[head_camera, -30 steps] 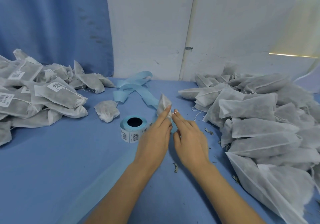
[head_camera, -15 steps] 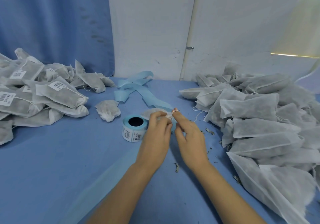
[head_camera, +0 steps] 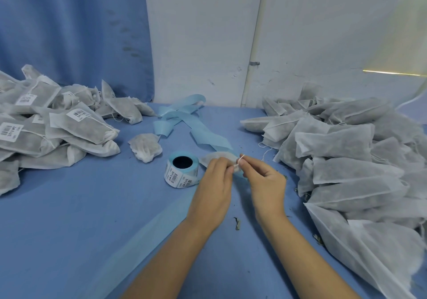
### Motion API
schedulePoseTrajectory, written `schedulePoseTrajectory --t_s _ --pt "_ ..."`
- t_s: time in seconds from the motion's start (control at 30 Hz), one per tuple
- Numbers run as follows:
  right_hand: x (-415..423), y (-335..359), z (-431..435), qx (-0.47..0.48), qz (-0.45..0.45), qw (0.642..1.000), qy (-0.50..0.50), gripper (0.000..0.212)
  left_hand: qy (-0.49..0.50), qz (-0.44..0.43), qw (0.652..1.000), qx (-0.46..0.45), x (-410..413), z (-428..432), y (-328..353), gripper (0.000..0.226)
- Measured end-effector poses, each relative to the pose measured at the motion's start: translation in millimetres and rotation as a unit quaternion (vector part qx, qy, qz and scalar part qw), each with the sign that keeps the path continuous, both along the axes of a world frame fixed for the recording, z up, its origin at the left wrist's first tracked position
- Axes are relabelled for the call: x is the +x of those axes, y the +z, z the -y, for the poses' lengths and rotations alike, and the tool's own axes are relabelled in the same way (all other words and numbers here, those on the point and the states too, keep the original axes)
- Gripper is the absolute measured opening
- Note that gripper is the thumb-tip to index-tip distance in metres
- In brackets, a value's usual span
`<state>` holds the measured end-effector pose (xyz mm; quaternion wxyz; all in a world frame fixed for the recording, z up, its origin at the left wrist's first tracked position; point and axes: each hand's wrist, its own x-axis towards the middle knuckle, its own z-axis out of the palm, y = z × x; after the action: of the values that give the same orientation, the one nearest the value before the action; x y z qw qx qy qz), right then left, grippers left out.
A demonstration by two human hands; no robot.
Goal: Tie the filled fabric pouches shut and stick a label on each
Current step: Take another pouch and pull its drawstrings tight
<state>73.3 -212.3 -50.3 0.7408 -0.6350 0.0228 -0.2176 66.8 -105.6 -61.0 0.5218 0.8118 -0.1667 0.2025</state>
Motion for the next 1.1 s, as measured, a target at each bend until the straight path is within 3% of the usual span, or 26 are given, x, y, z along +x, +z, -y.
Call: schedulePoseTrajectory --t_s 0.1,0.2,0.43,0.5,0.87,1.0,1.1 --pt "0 0 -1 -0.008 -0.005 1.0 0.02 0.014 0.013 -0.029 0.997 -0.076 -1 -1 4 0.021" --pt "-1 0 -1 -0.032 0.003 0.999 0.04 0.008 0.047 -0.031 0.994 -0.097 1 -4 8 0.017" --pt "-7 1 -3 -0.273 0.051 0.961 0.005 0.022 0.086 -0.044 0.991 -0.092 0 -9 12 0.009" --pt "-8 2 -6 -0.304 0.062 0.951 -0.007 0.02 0.078 -0.032 0.992 -0.099 -2 -7 15 0.009" --pt "-7 2 -16 -0.07 -0.047 0.996 0.038 0.013 -0.01 -0.076 0.971 -0.226 -6 4 19 0.011" --pt "-8 7 -12 -0.007 -0.071 0.996 0.055 0.023 0.014 -0.049 0.987 -0.155 -2 0 19 0.011" --pt "-6 12 -4 0.067 -0.108 0.983 0.136 0.026 0.022 -0.028 0.995 -0.097 0 -7 17 0.015"
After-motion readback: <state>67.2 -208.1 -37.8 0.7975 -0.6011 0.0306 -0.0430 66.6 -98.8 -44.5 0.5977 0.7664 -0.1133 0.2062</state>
